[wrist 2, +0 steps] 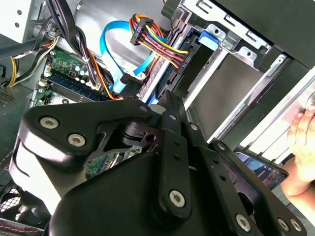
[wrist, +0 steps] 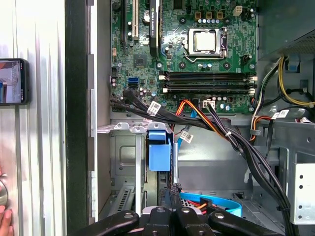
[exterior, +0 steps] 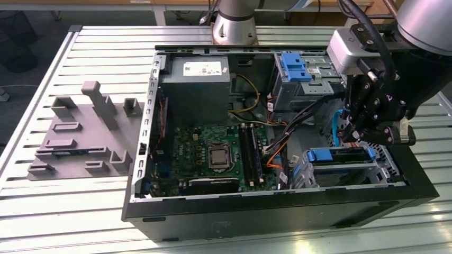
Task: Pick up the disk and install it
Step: 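Insert the second disk wire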
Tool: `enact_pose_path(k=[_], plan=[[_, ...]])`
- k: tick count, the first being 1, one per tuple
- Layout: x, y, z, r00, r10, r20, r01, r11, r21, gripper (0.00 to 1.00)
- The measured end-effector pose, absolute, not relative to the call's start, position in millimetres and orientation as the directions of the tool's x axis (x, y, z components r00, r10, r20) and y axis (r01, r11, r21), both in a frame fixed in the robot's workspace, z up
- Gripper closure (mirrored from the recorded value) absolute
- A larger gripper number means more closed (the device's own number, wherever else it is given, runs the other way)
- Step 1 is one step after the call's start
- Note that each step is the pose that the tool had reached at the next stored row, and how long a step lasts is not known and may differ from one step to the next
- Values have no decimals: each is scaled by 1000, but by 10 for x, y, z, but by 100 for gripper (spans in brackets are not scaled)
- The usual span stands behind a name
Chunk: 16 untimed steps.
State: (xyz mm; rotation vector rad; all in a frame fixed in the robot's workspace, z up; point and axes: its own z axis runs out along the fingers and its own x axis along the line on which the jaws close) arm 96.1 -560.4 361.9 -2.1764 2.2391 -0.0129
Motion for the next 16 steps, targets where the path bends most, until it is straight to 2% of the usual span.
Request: enact_pose_path(k=[16], plan=[[899, -5604, 3619, -28, -1000, -8, -999, 28, -19, 89]])
